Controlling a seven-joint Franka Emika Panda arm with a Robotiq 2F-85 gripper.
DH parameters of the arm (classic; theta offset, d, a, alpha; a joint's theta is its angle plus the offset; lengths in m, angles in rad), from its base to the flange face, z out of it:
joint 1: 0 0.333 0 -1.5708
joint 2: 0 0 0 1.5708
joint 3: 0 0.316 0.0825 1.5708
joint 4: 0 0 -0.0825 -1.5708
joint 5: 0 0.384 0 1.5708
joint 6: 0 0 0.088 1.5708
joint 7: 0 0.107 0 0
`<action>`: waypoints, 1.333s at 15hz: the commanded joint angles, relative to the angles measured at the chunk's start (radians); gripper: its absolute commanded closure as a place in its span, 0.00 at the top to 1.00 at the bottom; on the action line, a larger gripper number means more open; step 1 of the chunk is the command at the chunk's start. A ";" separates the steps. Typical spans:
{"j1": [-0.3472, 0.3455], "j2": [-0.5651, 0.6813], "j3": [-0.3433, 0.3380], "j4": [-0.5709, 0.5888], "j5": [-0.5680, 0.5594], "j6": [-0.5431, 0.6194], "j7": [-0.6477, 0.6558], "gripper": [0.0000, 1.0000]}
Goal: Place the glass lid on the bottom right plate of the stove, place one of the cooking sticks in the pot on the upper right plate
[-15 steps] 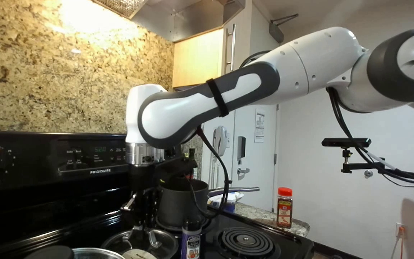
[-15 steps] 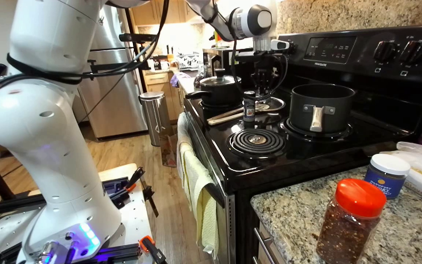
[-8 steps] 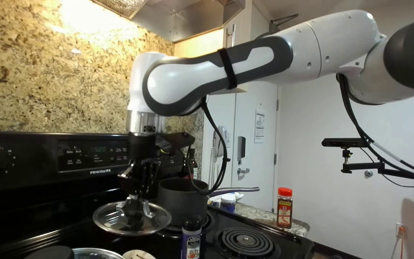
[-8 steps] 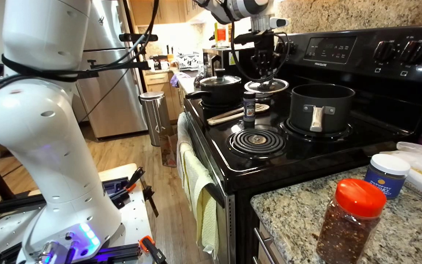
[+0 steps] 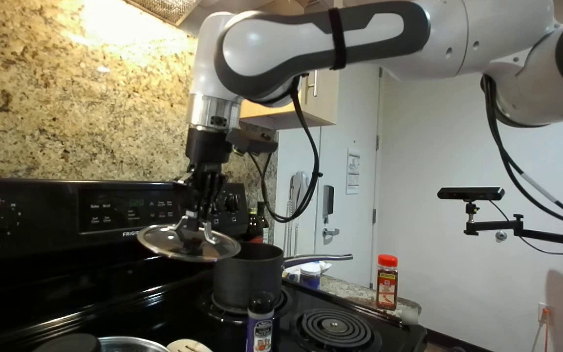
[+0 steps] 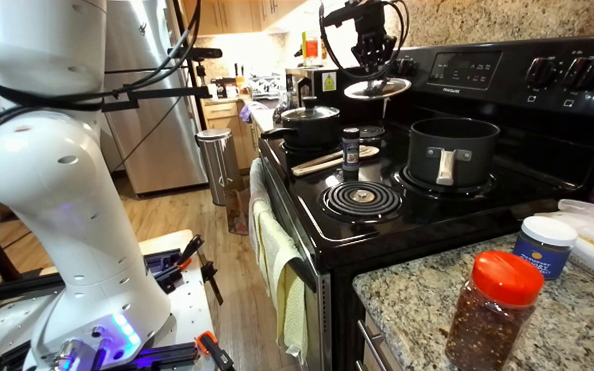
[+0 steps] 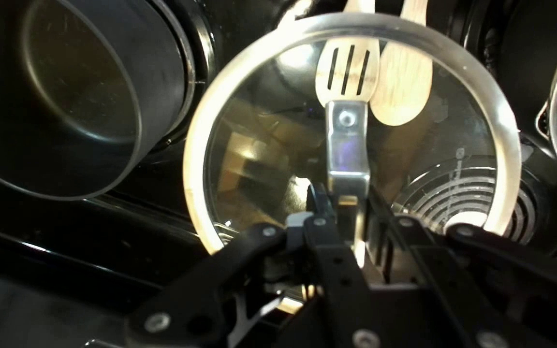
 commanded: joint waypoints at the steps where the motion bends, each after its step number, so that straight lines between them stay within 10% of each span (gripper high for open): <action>1: -0.020 -0.128 -0.007 -0.112 0.008 0.010 -0.010 0.12; 15: -0.139 -0.550 -0.073 -0.743 0.166 0.291 0.037 0.12; 20: -0.150 -0.553 -0.071 -0.771 0.146 0.291 0.020 0.20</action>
